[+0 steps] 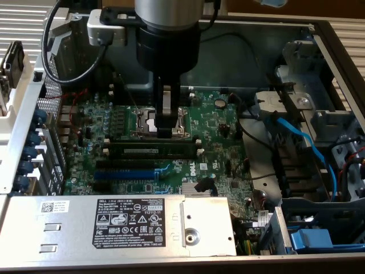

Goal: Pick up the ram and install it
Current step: 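Insert the ram into the slot, then press down the ram until it locks into place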

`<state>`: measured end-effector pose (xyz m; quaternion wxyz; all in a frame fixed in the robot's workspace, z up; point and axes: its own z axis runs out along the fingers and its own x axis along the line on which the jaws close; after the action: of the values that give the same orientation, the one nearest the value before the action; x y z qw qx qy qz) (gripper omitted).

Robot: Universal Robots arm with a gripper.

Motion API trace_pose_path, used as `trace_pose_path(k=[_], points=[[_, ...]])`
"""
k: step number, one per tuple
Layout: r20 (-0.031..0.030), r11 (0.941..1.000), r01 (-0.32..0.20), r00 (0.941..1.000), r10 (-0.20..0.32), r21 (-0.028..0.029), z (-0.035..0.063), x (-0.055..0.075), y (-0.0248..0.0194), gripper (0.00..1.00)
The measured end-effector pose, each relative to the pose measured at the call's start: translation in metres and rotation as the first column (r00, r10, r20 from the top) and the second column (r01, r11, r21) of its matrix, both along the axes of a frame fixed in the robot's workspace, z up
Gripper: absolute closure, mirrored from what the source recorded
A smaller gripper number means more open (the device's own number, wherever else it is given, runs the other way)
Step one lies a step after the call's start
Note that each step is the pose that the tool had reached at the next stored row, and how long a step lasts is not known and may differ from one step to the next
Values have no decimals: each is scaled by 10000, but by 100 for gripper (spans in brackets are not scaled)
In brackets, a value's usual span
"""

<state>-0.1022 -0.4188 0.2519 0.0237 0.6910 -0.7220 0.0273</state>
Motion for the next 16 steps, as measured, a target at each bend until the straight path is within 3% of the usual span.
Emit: trace_pose_path(k=[16], points=[[0, 10000, 25, 10000, -25, 0, -9, -22, 0, 78]])
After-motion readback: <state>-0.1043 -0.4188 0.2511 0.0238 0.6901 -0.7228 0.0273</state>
